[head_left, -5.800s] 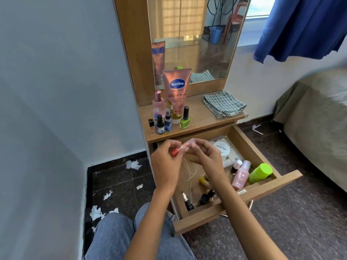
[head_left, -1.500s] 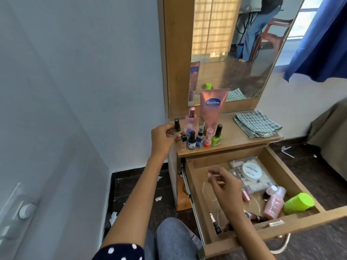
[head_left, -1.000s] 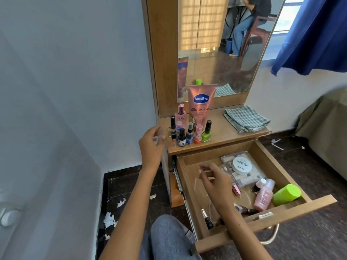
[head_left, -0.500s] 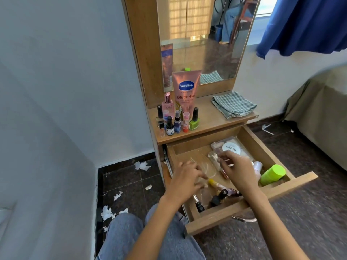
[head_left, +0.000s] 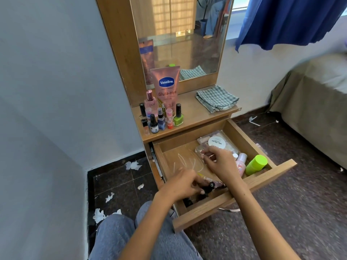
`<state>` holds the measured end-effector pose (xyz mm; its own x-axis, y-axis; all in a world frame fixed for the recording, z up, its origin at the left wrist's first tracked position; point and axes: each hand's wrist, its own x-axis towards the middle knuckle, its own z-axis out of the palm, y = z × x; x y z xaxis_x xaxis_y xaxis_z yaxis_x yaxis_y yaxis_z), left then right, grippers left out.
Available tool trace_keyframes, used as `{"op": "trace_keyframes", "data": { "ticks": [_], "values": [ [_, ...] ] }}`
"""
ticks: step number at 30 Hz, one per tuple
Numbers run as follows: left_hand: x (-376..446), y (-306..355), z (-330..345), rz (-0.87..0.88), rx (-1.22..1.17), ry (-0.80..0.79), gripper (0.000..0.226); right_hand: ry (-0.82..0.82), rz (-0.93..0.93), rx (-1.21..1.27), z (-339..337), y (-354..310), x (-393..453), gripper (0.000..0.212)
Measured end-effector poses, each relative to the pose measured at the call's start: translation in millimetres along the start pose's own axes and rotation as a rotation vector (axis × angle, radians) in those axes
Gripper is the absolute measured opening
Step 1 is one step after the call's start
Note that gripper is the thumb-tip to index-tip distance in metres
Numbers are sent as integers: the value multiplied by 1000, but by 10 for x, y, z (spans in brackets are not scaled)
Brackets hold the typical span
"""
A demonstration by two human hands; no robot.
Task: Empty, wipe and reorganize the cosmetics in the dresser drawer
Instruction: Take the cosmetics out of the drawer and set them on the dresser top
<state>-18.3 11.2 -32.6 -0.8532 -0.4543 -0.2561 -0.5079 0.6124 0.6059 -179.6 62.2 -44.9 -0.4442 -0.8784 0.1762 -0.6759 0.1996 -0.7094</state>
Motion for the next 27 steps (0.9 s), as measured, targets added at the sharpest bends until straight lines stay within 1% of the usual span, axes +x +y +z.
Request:
{"op": "trace_keyframes", "data": {
  "ticks": [3, 5, 7, 10, 13, 17, 19, 21, 23, 24, 27],
  "values": [
    [-25, 16, 45, 8, 102, 132, 30, -2, 11, 9, 9, 9, 12, 10],
    [-35, 25, 59, -2, 127, 223, 33, 3, 9, 14, 8, 1, 10, 8],
    [-32, 38, 71, 3, 128, 246, 38, 2, 6, 20, 4, -14, 8, 7],
    [-21, 91, 99, -36, 186, 229, 37, -1, 8, 33, -3, -30, 9, 7],
    [-24, 110, 125, -50, 136, 305, 33, 2, 4, 61, -5, -17, 6, 8],
    [-76, 70, 47, -60, -21, 573, 29, -14, -30, 194, -32, -22, 4, 14],
    [-96, 21, -52, -57, -96, 717, 29, -71, -74, 266, -64, -69, -8, 13],
    [-106, -19, -165, -28, -138, 825, 29, -147, -125, 349, -90, -150, -39, 21],
    [-105, -34, -270, 19, -152, 868, 29, -188, -160, 402, -59, -258, -64, 30],
    [-98, -39, -305, 44, -153, 879, 30, -177, -171, 400, -19, -318, -71, 32],
    [-72, -18, -368, 87, -167, 913, 36, -63, -164, 365, 107, -461, -44, 23]
  ]
}}
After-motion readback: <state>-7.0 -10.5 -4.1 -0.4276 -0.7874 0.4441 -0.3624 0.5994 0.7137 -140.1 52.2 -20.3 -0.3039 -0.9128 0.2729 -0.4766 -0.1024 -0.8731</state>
